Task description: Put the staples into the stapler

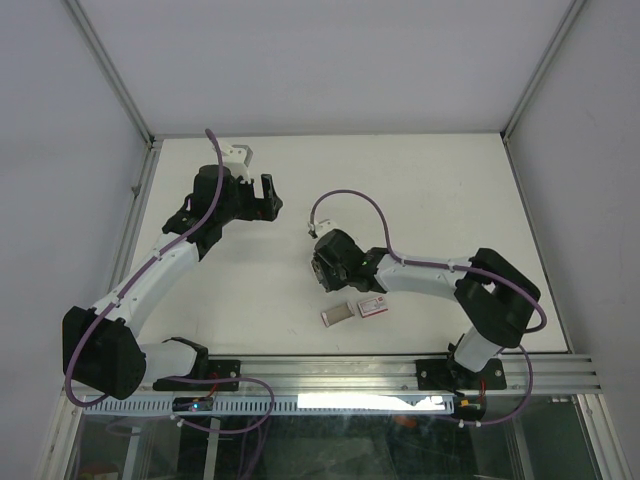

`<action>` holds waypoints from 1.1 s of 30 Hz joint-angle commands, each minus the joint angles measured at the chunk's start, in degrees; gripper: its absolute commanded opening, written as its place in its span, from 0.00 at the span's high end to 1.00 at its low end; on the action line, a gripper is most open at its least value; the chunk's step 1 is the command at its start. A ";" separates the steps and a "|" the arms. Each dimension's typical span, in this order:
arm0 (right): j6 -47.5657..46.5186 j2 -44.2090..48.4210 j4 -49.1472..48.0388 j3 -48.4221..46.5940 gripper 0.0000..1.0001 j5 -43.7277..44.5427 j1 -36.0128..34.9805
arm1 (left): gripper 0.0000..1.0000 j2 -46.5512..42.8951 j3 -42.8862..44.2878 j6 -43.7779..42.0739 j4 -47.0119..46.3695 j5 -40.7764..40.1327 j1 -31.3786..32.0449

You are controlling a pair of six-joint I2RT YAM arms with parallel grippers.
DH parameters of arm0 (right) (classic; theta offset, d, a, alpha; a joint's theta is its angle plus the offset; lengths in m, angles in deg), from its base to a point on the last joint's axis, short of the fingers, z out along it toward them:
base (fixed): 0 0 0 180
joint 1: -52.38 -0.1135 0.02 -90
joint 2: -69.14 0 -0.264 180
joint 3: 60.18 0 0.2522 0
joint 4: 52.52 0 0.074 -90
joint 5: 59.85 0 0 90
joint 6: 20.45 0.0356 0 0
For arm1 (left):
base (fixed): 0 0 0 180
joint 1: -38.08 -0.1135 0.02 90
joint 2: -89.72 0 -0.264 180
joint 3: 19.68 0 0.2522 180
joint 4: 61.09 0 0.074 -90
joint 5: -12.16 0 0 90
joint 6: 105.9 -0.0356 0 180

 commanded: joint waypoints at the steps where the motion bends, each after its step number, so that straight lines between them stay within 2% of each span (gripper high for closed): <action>1: 1.07 -0.31 -0.91 -1.13 0.75 -0.07 -0.09 | 0.06 -2.05 -0.28 -0.77 -2.07 -0.63 0.35; 11: 2.28 5.31 2.61 -4.24 0.74 0.89 0.08 | 0.06 -2.40 -0.49 -0.27 -2.12 0.21 0.38; 16: 3.42 10.98 4.71 -3.93 0.66 1.03 1.27 | 0.07 -2.25 -1.25 4.84 -2.82 6.34 1.24; 20: 4.36 17.21 4.50 0.18 0.56 -0.42 3.86 | 0.08 -3.19 -5.03 11.65 -6.57 7.14 7.39; 24: 4.04 21.89 0.70 7.43 0.48 -3.08 4.70 | 0.08 -2.03 -12.35 18.87 -17.72 8.34 12.13; 29: 7.95 25.15 -6.37 15.21 0.46 -10.52 4.70 | 0.08 4.72 -15.33 20.98 -25.92 9.36 13.92; 33: 11.69 25.35 -12.11 19.82 0.51 -12.44 4.61 | 0.09 9.16 -14.72 20.71 -28.59 10.38 14.67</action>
